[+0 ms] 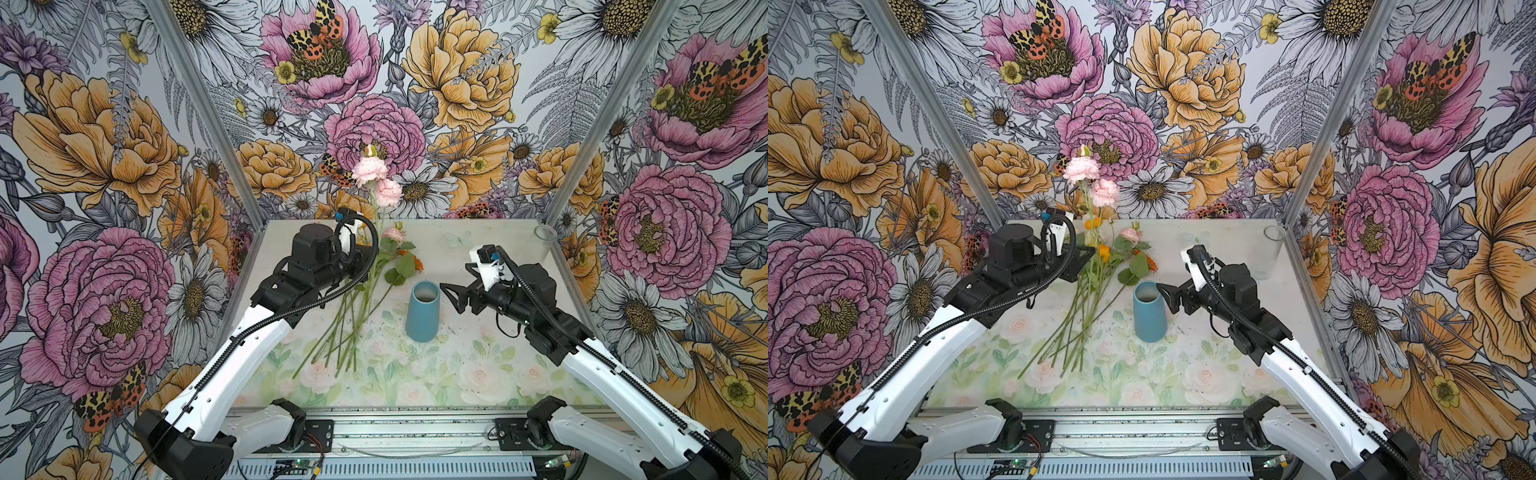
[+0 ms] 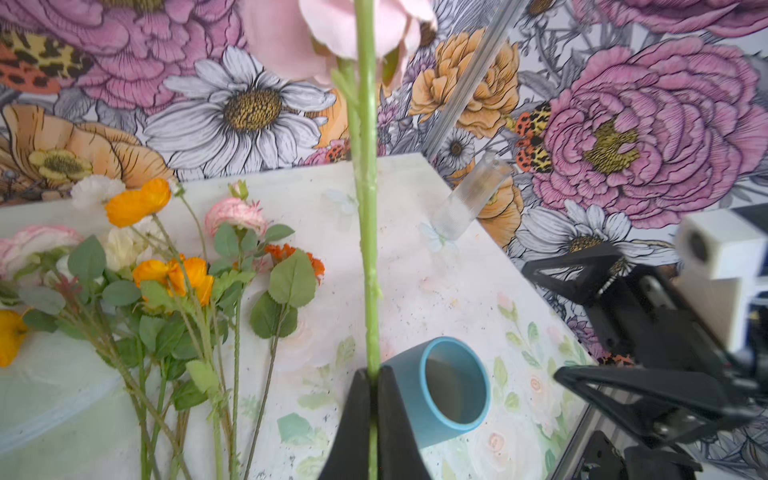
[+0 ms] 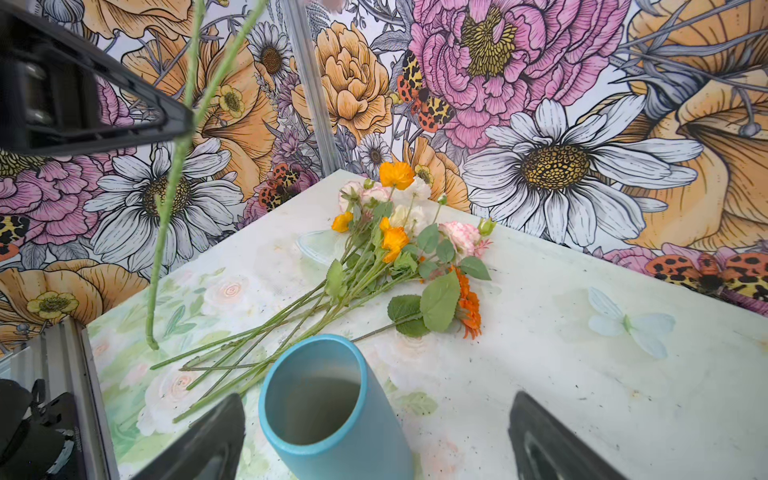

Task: Arrange the flowers into the vase
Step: 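Lift the pink rose and lower its stem into the teal vase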

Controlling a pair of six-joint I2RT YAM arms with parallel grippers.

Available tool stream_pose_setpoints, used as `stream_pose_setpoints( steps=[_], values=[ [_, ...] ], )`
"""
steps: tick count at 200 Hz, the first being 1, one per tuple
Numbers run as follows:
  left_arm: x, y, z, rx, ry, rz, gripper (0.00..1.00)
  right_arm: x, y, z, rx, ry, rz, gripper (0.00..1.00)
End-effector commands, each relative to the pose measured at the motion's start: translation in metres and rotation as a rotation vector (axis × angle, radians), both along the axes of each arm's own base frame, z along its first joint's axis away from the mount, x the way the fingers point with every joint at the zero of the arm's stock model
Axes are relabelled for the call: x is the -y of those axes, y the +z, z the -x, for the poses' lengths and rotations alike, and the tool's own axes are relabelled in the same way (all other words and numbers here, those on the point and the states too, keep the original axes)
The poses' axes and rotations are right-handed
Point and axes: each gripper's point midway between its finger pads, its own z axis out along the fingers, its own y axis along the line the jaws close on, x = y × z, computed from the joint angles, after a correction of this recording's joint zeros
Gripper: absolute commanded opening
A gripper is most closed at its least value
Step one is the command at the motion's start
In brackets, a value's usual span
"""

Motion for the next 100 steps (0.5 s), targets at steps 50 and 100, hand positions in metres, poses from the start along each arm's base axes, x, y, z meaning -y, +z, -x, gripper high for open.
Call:
stream_pose_setpoints(
  steps=[50, 100],
  values=[
    [0.056, 0.104, -0.002, 0.387, 0.092, 0.290, 0.00, 0.020, 0.018, -0.002, 0.063, -0.089, -0.053, 0.99],
    [0.077, 0.081, -0.004, 0.393, 0.099, 0.248, 0.00, 0.023, 0.020, 0.000, 0.062, -0.085, -0.068, 1.00]
  ],
)
